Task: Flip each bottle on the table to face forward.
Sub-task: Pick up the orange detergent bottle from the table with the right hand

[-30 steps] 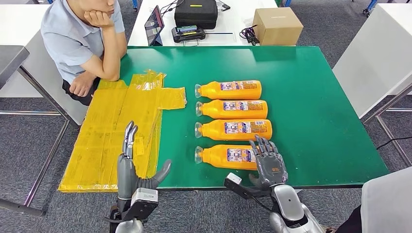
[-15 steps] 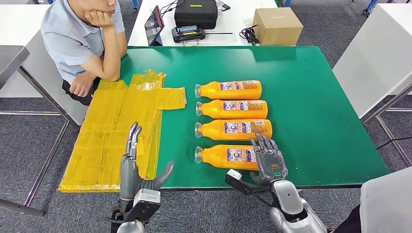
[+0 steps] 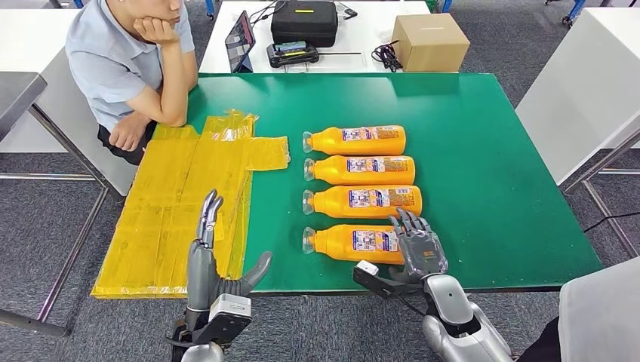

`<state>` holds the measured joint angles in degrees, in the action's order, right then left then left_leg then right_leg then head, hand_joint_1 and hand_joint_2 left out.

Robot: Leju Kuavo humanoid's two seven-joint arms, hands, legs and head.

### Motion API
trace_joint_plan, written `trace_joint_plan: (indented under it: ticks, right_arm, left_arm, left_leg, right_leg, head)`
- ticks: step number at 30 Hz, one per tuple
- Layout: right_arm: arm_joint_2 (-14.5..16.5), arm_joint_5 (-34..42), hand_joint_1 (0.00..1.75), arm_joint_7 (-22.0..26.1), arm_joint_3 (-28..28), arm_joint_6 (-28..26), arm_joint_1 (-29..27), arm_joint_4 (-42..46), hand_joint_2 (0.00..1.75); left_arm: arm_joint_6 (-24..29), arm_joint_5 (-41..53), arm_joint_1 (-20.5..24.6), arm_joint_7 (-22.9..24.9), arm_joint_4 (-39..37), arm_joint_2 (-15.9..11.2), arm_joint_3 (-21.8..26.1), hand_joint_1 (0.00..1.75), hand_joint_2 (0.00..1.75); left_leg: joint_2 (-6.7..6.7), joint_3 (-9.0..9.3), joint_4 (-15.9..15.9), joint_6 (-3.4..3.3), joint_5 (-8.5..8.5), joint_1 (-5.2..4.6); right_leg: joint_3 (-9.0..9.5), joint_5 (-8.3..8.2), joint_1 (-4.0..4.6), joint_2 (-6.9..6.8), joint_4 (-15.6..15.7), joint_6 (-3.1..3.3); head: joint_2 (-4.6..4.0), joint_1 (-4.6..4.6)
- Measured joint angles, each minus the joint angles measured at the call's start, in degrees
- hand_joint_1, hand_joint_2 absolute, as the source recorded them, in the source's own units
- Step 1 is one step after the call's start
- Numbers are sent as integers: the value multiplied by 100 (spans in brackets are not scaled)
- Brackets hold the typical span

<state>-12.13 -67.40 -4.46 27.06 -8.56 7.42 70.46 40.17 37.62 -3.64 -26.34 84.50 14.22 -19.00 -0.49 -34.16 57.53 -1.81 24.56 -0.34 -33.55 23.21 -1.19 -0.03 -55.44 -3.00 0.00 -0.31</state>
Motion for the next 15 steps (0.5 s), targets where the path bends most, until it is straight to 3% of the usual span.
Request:
trace_joint_plan:
  ticks: [3,4,7,8,11,15]
  right_arm:
    - [-36,90,14,11,36,69,32,-19,175]
    - [-55,137,37,26,46,111,44,-22,175]
    - [-126,268,140,90,78,251,65,-38,175]
    - [-151,304,161,110,86,292,68,-49,175]
    - [-224,412,175,175,119,384,111,-85,175]
    - [-304,561,175,240,176,424,194,-136,175]
  left_arm:
    - [0,-4,5,21,-2,-17,-21,0,175]
    - [0,-12,9,33,-2,-26,-40,0,175]
    - [0,-40,22,57,-2,-54,-117,0,175]
    - [0,-44,29,60,-3,-64,-135,0,175]
    - [0,-54,65,62,-10,-95,-180,0,175]
    - [0,-98,110,49,-19,-119,-241,0,175]
  left_leg:
    - [0,8,0,0,0,0]
    - [-1,11,0,0,0,-1]
    - [-1,17,0,-1,0,-1]
    - [-1,18,0,-1,0,-2]
    - [-1,21,0,-1,0,-2]
    - [-3,26,1,-2,-1,-2]
  right_leg:
    - [7,0,0,0,1,0]
    - [11,0,0,0,1,0]
    - [19,0,-1,0,1,0]
    - [20,0,-1,-1,1,0]
    - [22,0,-1,-1,1,-1]
    - [28,0,-1,-1,1,-1]
  head:
    - [0,0]
    - [0,0]
    - [0,0]
    - [0,0]
    - [0,0]
    - [0,0]
